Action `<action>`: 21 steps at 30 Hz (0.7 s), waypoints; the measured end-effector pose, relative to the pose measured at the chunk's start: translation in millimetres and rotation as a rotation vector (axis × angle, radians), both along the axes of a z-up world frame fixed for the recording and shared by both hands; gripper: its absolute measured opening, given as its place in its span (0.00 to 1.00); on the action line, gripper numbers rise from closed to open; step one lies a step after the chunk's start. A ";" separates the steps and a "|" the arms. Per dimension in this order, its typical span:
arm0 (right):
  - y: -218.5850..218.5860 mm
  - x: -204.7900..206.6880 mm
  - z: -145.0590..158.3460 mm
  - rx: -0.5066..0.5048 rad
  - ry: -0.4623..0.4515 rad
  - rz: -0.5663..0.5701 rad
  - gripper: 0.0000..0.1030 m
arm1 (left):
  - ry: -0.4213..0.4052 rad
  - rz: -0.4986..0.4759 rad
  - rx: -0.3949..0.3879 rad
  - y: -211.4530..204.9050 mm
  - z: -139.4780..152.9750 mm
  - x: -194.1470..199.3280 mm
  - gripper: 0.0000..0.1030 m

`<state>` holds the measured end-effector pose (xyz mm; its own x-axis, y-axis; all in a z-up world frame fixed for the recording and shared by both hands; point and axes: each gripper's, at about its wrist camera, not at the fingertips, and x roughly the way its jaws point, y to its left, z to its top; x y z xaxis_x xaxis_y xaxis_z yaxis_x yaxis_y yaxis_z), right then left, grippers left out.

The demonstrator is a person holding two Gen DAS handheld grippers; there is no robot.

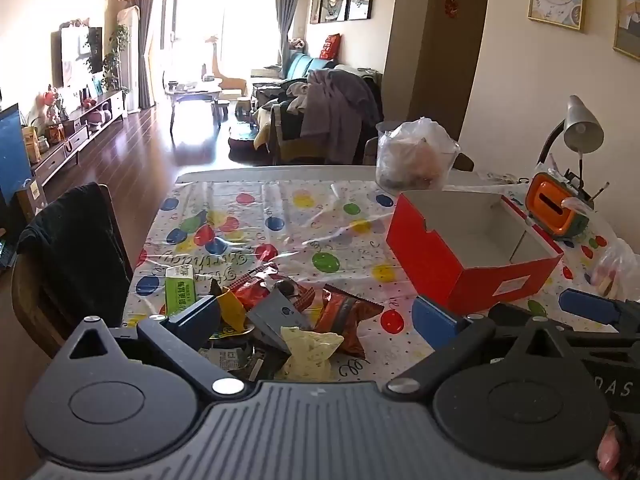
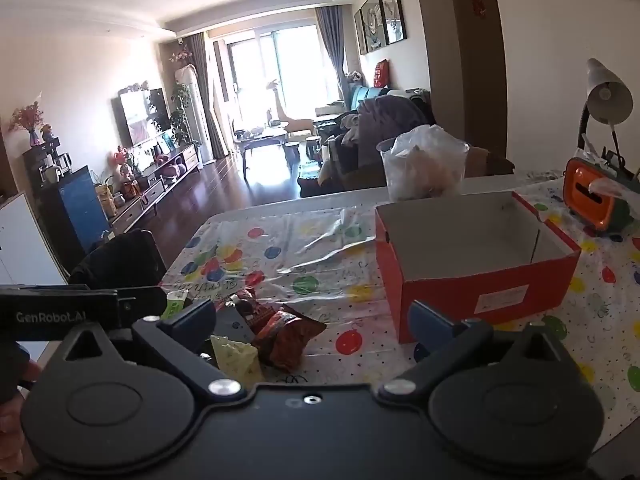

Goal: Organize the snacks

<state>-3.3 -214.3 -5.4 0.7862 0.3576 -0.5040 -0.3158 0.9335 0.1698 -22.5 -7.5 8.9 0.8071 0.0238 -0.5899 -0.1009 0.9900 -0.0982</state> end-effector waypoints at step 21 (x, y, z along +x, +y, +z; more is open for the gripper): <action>1.4 -7.8 1.9 -0.033 -0.011 -0.018 1.00 | 0.025 0.004 -0.003 -1.3 -4.6 -7.3 1.00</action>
<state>-11.0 -212.9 -3.5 0.7982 0.3262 -0.5064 -0.3002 0.9443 0.1352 -29.8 -8.8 4.3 0.7918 0.0247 -0.6102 -0.1070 0.9894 -0.0987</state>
